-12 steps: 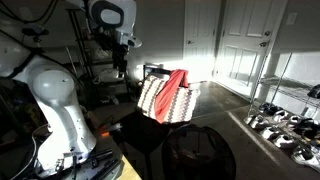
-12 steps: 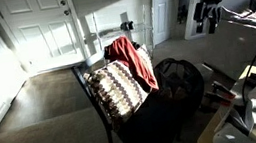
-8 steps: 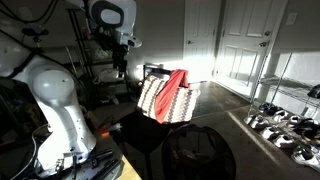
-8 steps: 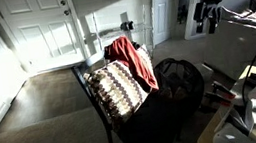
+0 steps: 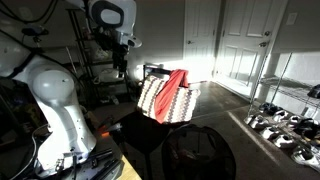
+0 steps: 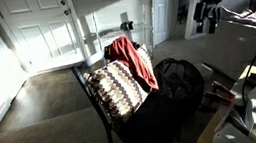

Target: Put the red shirt in the laundry basket

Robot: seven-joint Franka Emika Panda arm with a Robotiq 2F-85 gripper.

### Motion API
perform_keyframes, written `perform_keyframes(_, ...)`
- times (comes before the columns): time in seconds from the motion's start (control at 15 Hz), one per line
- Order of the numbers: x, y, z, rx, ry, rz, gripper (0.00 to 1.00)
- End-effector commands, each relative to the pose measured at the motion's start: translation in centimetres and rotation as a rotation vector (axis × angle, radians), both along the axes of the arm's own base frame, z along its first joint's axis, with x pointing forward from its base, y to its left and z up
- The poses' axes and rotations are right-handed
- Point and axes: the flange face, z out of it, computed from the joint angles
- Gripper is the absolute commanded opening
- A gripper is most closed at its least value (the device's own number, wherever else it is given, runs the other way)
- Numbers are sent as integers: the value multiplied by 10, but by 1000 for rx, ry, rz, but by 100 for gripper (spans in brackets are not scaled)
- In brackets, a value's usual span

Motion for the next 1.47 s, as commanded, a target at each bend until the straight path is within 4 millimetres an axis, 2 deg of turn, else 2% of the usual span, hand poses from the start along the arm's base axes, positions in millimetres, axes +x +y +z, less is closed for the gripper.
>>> perform_keyframes(0.0, 8, 16, -5, -30, -40, -3, 100)
perform_keyframes(0.13, 17, 34, -4, -38, -75, 0, 100)
perform_keyframes(0.4, 46, 83, -9, -57, -155, -32, 100)
perform_keyframes(0.53, 66, 105, -12, -60, -194, -60, 100)
perform_keyframes(0.67, 94, 116, -16, -64, -221, -104, 100)
perform_keyframes(1.07, 171, 116, -20, -40, -250, -223, 100)
perform_keyframes(1.4, 215, 104, -24, -68, -251, -290, 100)
